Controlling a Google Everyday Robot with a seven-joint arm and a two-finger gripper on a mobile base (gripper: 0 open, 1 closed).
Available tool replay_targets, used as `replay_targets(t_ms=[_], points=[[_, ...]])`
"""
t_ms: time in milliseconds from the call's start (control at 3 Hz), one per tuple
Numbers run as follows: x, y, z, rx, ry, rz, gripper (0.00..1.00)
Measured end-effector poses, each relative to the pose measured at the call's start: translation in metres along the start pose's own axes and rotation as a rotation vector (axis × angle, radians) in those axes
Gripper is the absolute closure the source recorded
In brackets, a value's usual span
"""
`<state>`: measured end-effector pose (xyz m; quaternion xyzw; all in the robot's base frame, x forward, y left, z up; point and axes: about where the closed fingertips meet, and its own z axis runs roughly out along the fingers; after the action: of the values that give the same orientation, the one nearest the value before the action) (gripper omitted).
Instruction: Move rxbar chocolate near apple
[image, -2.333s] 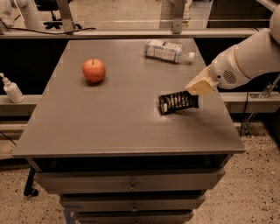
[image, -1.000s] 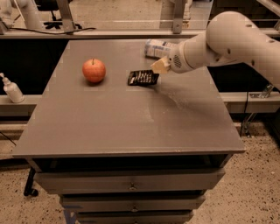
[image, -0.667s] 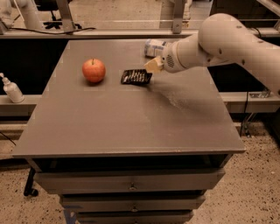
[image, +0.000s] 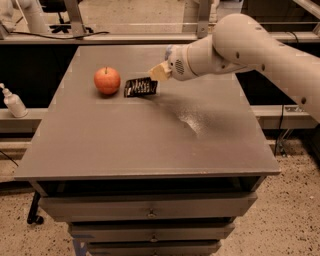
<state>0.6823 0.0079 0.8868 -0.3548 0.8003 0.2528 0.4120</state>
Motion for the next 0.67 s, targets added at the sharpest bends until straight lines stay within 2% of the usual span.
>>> replay_targets(t_ms=[333,667], points=[[-0.0031,0.0118,0.0114,-0.04,-0.003,0.002,1.0],[-0.0027,0.0179,0.0198,-0.068,0.011,0.014,0.83]])
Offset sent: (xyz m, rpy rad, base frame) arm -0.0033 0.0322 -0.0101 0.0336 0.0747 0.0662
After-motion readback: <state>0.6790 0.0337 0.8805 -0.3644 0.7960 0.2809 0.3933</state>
